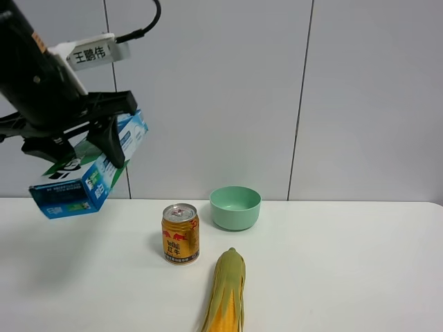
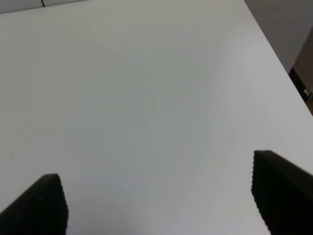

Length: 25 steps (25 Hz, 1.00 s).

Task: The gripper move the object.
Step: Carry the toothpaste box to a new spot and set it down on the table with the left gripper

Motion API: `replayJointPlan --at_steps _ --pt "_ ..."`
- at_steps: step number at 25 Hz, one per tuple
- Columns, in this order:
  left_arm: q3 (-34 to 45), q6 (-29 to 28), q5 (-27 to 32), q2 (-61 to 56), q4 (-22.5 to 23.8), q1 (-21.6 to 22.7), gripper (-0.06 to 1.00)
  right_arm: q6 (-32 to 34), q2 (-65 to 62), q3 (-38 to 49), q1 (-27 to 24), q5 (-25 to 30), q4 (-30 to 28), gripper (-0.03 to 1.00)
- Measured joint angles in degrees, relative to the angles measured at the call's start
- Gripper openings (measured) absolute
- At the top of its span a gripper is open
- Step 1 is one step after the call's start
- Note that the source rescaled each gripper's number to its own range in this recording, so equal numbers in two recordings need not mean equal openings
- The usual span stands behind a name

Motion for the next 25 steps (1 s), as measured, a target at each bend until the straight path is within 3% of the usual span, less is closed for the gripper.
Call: replayJointPlan --at_steps 5,12,17,21,25 --pt "-5.30 -3.34 -1.25 0.00 0.00 -6.47 0.01 0.00 0.00 0.00 0.00 0.00 0.00 1.00" --pt "-6.22 -5.21 -4.92 3.04 -1.26 -15.06 0.01 0.00 0.00 0.00 0.00 0.00 0.00 1.00" --pt "-6.22 -5.16 -7.37 6.53 -5.89 -20.06 0.01 0.00 0.00 0.00 0.00 0.00 0.00 1.00" --pt "-6.22 -5.16 -12.29 9.32 -8.57 -23.55 0.01 0.00 0.00 0.00 0.00 0.00 0.00 1.00" --pt "-6.22 -5.21 -19.43 13.34 -10.60 -24.36 0.01 0.00 0.00 0.00 0.00 0.00 0.00 1.00"
